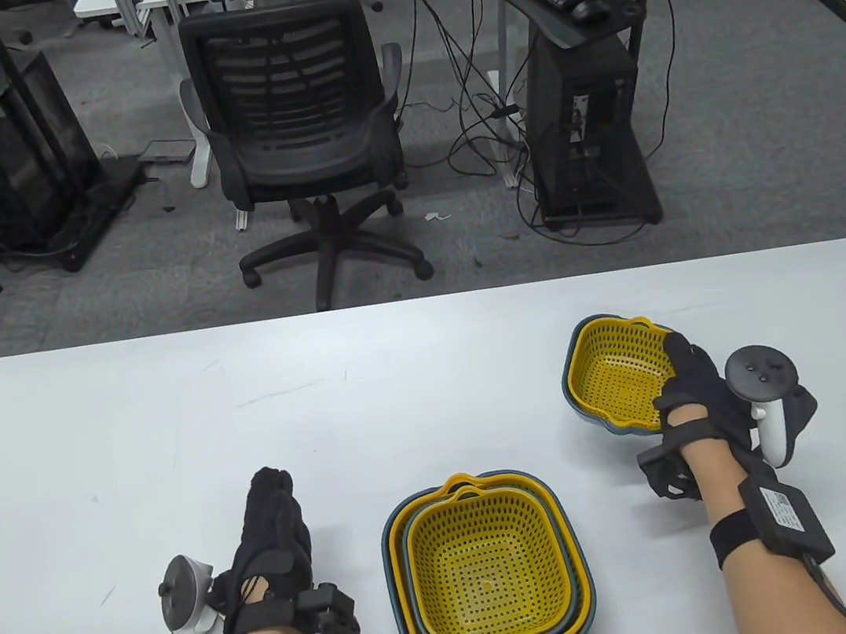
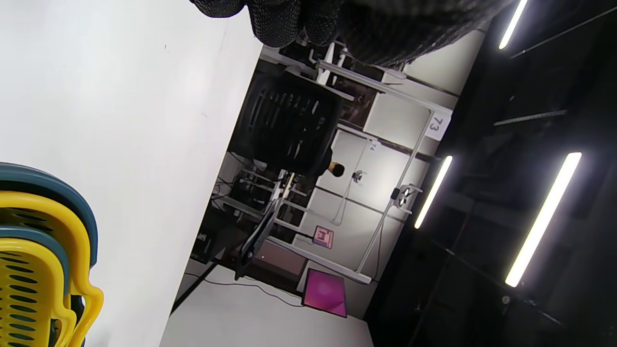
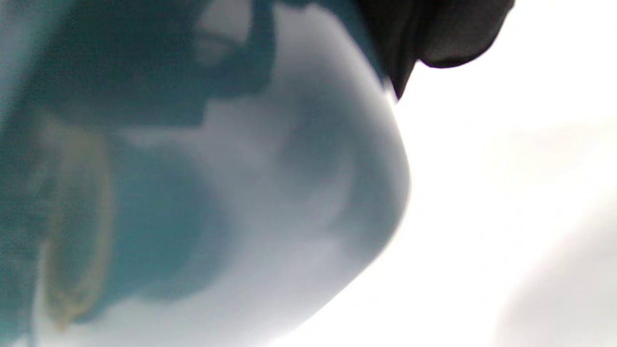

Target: Nest basins with drain baskets

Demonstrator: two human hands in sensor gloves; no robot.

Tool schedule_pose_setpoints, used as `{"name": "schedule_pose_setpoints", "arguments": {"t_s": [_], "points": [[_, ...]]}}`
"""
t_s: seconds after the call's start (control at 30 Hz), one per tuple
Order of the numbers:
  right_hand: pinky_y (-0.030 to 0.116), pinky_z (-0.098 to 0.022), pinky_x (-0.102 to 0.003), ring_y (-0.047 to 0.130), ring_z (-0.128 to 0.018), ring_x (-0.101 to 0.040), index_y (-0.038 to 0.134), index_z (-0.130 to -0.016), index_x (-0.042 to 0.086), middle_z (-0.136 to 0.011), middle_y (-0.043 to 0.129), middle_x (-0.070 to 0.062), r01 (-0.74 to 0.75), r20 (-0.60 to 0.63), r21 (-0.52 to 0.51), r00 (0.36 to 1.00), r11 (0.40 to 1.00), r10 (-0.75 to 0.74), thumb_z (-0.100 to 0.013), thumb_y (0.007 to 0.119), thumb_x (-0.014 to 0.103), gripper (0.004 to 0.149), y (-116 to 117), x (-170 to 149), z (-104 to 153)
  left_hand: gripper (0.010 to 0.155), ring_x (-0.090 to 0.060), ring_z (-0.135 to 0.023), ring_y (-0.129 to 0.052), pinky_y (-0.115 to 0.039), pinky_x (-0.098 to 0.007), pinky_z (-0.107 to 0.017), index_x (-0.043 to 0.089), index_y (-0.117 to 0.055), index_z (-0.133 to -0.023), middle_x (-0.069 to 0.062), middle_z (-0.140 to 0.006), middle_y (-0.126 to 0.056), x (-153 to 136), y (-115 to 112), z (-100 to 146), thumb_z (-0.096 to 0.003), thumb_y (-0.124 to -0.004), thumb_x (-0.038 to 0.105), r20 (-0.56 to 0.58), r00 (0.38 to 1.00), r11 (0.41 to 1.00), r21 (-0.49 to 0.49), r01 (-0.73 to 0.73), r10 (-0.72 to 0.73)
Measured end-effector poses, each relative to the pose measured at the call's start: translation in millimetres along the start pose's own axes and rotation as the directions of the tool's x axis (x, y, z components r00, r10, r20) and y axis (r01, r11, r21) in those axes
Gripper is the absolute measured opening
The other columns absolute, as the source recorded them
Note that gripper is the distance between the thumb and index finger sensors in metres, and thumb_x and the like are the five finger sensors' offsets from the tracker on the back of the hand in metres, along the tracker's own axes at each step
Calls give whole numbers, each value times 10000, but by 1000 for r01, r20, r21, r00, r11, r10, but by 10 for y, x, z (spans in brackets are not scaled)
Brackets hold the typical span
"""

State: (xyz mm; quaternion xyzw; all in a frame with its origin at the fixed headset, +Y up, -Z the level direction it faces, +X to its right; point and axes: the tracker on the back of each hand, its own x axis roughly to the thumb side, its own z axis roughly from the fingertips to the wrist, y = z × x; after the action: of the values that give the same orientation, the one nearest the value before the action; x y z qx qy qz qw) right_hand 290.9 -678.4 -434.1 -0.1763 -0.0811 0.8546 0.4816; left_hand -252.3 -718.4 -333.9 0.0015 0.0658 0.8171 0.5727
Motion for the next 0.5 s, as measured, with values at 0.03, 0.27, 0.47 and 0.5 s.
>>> {"name": "schedule_pose_setpoints", "arguments": {"t_s": [0.03,0.27,0.47,0.5], "points": [[666,-577,-626,835,-776,-441,571,-1009,324,-1117,495,-63,0,31,15,1000,1000,-1,-490,715,187,556,-8,129,74,669,-407,-1074,-336,-375,-568,-742,248,-408,-1130,-95,-1171,-389,-1,0,-1,-539,-676,408,-5,1000,1000,-4,1,-1],[668,-574,-630,842,-770,-446,585,-1014,318,-1120,512,-65,-3,296,189,954,982,-54,-491,716,197,552,72,886,734,663,-412,-1073,-341,-377,-570,-741,247,-422,-1130,-98,-1171,-401,4,4,-1,-539,-675,408,-17,1000,1000,-6,1,-1],[676,-565,-637,857,-756,-453,600,-1013,301,-1117,531,-75,-169,486,296,874,940,4,-481,725,197,557,429,1218,1435,658,-412,-1072,-351,-384,-570,-740,238,-437,-1130,-101,-1170,-416,0,16,-3,-539,-674,406,-26,1000,1000,2,5,-5],[664,-569,-646,844,-765,-462,589,-1018,294,-1122,515,-76,-197,491,319,871,927,16,-482,724,193,562,499,1216,1501,657,-412,-1073,-352,-384,-570,-740,238,-439,-1130,-102,-1169,-418,0,16,-1,-539,-674,406,-28,1000,1000,3,5,-5]]}}
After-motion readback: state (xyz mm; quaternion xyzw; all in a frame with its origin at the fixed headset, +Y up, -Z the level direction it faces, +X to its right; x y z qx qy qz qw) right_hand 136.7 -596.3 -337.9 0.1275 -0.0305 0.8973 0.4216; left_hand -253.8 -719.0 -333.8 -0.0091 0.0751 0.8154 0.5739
